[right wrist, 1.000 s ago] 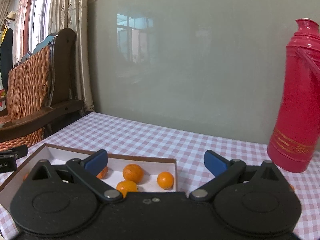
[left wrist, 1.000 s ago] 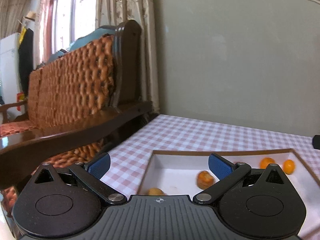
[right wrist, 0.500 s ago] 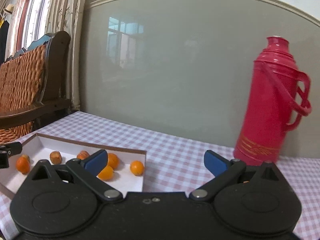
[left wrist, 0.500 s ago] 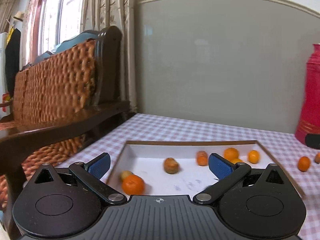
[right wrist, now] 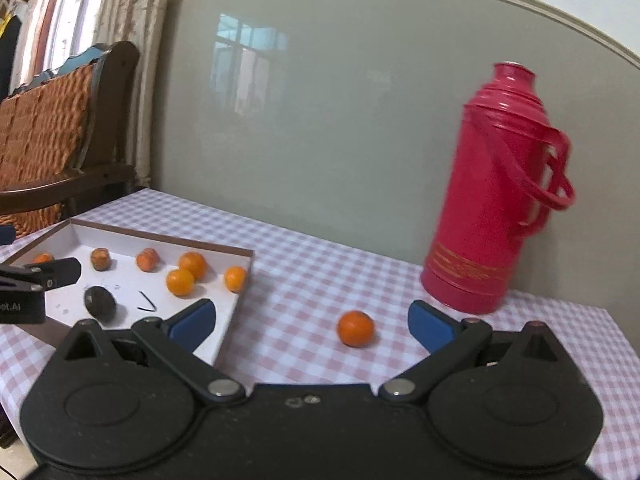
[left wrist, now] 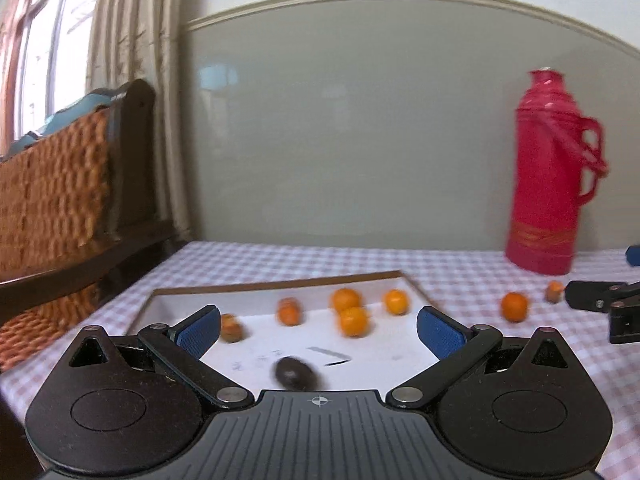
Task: Organize fruits
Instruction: 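Move both open tools toward the orange and carrot piece on the table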
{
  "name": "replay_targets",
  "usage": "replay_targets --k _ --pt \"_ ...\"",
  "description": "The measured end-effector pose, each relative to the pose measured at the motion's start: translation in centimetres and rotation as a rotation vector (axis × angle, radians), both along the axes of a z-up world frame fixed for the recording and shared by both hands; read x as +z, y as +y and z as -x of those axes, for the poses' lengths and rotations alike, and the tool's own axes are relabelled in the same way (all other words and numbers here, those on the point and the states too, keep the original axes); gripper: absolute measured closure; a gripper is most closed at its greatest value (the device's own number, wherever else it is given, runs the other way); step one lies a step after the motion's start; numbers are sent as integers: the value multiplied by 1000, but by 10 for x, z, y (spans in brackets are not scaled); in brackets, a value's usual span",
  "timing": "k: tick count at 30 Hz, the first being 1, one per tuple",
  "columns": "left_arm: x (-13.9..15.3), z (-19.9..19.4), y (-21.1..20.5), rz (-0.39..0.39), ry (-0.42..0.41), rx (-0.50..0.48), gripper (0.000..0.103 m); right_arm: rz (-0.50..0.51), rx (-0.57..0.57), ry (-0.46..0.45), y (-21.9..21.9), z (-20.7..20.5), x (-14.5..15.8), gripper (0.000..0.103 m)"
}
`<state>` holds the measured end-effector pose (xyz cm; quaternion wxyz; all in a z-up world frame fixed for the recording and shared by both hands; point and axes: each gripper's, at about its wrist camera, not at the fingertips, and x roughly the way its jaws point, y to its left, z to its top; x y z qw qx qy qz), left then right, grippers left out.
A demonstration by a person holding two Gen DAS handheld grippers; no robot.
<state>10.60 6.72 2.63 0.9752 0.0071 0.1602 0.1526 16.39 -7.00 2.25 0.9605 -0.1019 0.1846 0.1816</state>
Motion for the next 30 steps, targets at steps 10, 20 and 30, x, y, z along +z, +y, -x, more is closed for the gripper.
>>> replay_targets --k 10,20,30 --pt "-8 -13 -49 -32 -10 -95 0 -58 -89 22 -60 3 -4 7" --pt "-15 -30 -95 -20 -7 -187 0 -71 -176 31 -110 4 -11 9" --pt "-20 -55 -125 -25 11 -235 0 -81 -217 23 -136 -3 -16 13"
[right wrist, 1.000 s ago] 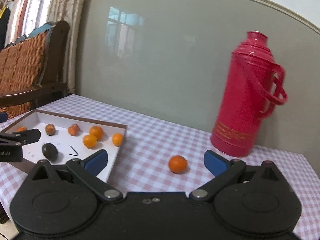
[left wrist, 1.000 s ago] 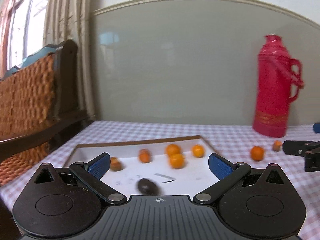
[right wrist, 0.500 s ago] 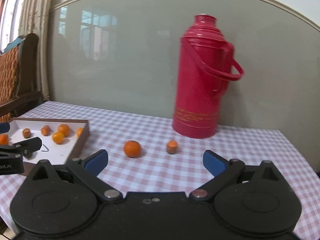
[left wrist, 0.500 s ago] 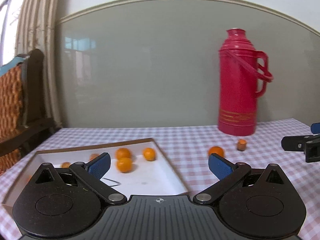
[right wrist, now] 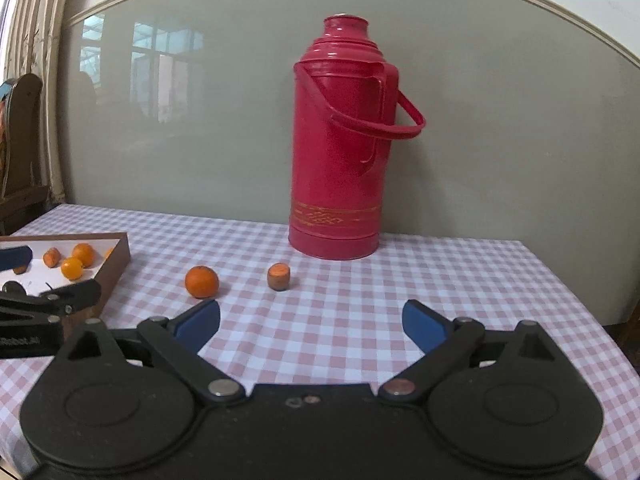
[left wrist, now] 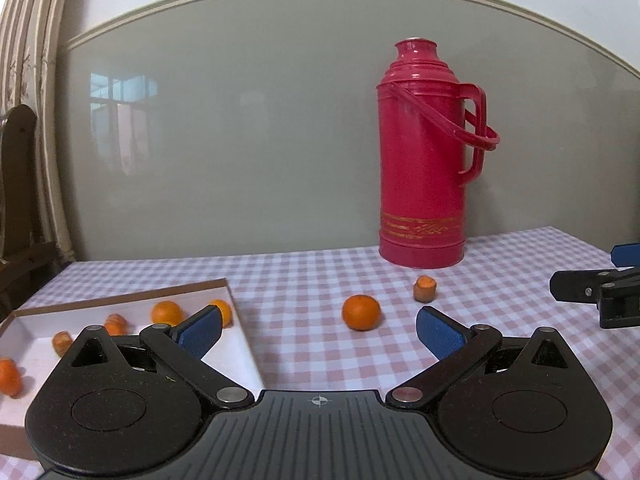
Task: Organize fruits
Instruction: 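Move both open tools toward the orange and carrot piece on the table, then grasp the orange with the left tool while the right tool grasps the carrot piece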
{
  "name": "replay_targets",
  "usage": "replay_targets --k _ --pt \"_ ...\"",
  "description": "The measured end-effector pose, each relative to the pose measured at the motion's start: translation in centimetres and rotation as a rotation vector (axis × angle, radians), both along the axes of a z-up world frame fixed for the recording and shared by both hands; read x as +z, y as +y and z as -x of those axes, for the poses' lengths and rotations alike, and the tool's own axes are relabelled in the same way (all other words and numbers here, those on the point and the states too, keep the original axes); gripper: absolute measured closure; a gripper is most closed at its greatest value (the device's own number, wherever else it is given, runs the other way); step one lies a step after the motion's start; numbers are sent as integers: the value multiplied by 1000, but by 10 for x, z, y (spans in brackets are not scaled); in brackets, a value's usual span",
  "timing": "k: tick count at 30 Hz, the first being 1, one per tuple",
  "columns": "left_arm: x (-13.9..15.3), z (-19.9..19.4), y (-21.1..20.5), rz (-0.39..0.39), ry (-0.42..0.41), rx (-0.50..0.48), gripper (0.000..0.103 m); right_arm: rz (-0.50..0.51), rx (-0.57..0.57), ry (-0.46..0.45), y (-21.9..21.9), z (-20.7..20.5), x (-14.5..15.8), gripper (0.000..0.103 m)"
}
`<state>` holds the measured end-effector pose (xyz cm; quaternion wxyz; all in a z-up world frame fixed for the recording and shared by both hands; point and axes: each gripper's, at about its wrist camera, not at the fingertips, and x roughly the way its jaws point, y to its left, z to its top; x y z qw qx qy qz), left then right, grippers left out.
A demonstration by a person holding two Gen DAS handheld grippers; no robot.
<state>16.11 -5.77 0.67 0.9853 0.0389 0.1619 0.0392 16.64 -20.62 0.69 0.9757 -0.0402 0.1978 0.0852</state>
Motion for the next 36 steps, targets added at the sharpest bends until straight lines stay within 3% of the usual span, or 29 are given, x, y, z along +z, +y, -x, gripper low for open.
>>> replay_targets --k 7,11,18,22,30,32,36 --pt "-9 -26 -10 5 28 4 0 -28 -23 -4 -6 -27 0 22" --pt "-17 -43 -16 4 68 4 11 -32 -15 7 -2 -43 -3 29" --pt "-22 -78 -25 14 89 11 16 -11 -1 23 10 -77 -12 34" --pt "-30 -102 -21 62 144 33 34 -20 8 53 14 -97 -19 35" --pt "-46 -136 -25 92 212 42 35 -41 24 115 22 -135 -30 41" --pt "-49 -144 -26 95 235 43 43 -41 28 126 26 -144 -32 41" --pt "-57 -156 -28 94 269 41 45 -43 37 152 32 -159 -38 44"
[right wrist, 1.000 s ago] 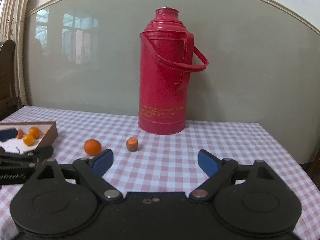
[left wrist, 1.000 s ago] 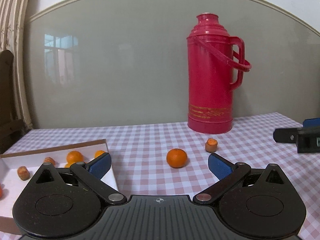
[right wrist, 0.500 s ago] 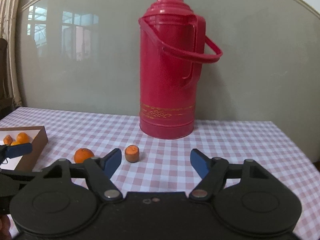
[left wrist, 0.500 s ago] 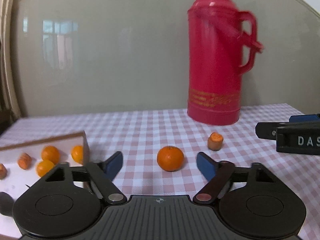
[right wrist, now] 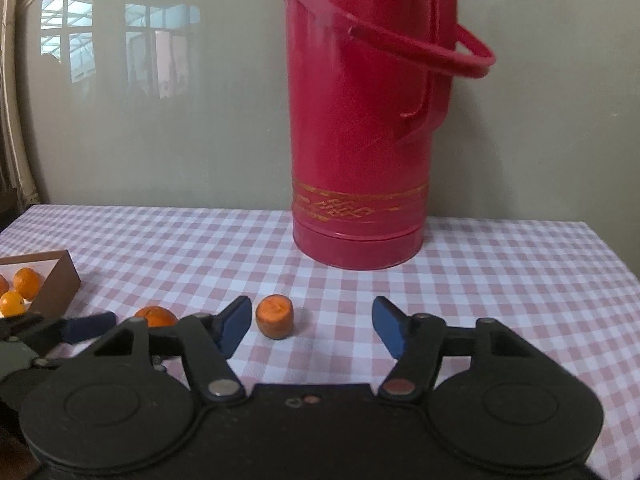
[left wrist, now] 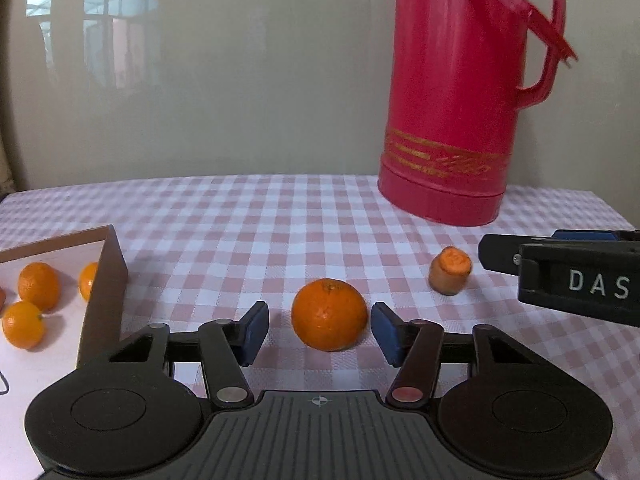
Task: Organize fruits
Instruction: 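Grasp the orange with the left tool while the right tool grasps the carrot piece, then carry the held orange and carrot piece in both tools over the tray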
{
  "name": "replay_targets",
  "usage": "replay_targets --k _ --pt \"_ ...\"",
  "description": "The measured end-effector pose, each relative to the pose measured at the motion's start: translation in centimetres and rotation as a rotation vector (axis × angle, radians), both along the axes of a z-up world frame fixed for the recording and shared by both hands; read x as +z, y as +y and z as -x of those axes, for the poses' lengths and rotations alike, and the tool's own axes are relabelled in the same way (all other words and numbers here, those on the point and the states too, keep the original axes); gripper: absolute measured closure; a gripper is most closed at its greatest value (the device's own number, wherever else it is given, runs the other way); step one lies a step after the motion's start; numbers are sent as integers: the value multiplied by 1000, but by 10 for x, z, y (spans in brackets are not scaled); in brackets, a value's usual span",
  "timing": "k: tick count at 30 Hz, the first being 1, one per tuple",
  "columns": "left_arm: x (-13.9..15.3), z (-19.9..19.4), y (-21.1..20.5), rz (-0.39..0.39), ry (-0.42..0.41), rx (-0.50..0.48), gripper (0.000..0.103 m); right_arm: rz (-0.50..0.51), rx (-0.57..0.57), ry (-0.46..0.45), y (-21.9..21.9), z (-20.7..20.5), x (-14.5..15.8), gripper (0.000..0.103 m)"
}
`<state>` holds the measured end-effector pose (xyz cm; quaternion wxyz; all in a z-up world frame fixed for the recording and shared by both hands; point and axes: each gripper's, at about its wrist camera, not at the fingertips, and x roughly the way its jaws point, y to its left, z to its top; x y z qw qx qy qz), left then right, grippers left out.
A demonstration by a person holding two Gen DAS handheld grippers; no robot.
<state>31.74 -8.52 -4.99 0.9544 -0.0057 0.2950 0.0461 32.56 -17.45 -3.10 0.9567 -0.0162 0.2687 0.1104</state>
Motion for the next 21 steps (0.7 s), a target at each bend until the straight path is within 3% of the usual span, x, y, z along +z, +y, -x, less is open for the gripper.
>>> replay_targets --k 3,4,6,16,19,21 --pt "-1 -4 4 1 5 19 53 -12 1 28 3 -11 -5 46" --pt "-1 -5 5 -8 4 32 61 -15 2 39 5 -14 -8 47" --pt "-1 -9 6 -37 0 53 61 -21 5 52 8 -19 -11 49" --pt "-1 -17 15 -12 3 71 61 -7 12 119 23 -35 -31 61" --pt "-1 -17 14 -15 5 71 61 7 6 117 25 -37 -34 68" --pt "-1 -17 15 -12 4 69 61 12 6 114 27 -37 -34 83"
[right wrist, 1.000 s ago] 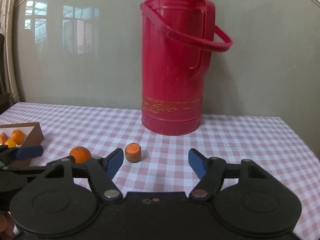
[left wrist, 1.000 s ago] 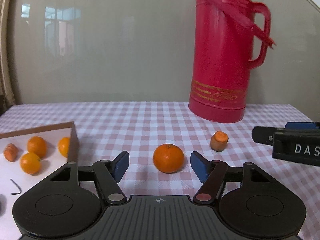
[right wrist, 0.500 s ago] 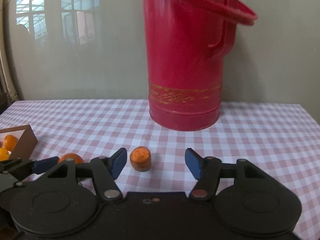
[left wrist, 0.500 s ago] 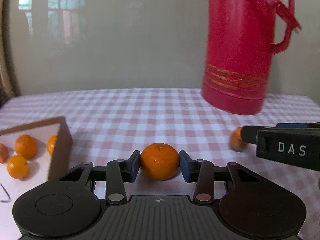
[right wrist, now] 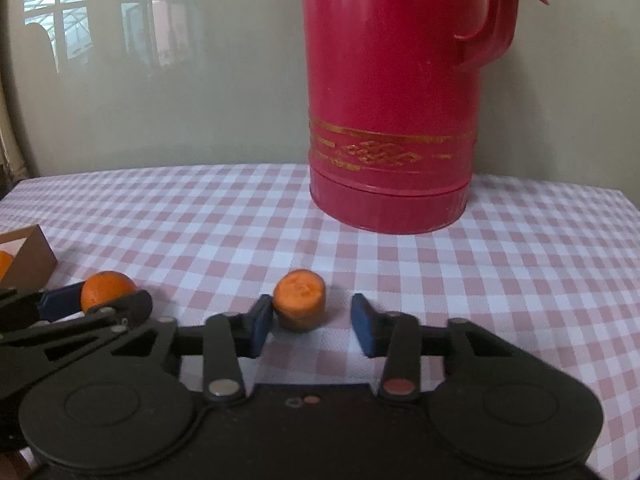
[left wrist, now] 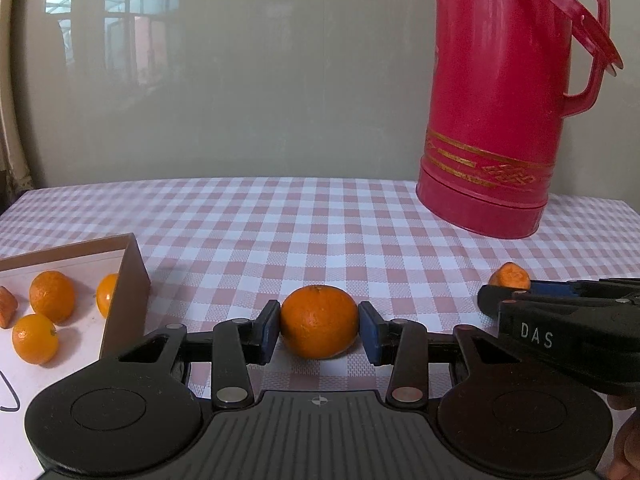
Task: Organize fruits
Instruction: 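Carry the held orange and carrot piece in both tools over the tray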
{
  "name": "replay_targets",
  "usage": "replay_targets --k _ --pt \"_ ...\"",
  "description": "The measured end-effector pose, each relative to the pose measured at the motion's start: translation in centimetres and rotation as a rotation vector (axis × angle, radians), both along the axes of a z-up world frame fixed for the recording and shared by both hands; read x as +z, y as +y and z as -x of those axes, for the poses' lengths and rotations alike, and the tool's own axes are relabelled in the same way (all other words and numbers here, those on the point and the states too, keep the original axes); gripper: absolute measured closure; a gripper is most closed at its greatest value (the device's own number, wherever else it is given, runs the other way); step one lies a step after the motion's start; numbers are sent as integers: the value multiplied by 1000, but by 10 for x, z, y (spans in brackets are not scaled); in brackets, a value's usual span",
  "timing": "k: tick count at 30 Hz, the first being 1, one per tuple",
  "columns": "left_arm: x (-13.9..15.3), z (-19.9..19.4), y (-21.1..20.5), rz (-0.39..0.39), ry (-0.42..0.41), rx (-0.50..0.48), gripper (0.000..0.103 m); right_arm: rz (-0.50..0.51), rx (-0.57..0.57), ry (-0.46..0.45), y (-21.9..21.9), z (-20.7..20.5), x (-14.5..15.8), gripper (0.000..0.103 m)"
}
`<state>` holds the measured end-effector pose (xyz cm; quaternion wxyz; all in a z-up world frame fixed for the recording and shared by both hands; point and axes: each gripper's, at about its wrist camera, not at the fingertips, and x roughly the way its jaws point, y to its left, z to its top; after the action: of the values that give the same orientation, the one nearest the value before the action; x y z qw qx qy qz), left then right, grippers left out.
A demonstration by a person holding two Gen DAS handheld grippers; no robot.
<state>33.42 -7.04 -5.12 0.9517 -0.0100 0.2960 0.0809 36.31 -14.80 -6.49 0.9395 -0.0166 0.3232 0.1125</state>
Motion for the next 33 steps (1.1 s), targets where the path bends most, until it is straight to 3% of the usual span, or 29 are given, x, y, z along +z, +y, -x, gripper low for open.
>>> replay_targets --k 6,15,25,33 --pt "1 5 -2 10 -9 -16 62 6 -14 -12 -4 4 3 83" --pt "16 34 -18 -2 -33 -82 62 -13 -46 -77 -28 31 34 83" --pt "32 93 -26 -2 -72 -127 62 10 -78 -118 -54 91 52 83" --pt "41 151 -15 -45 -87 -135 62 10 -98 -140 -68 158 59 83"
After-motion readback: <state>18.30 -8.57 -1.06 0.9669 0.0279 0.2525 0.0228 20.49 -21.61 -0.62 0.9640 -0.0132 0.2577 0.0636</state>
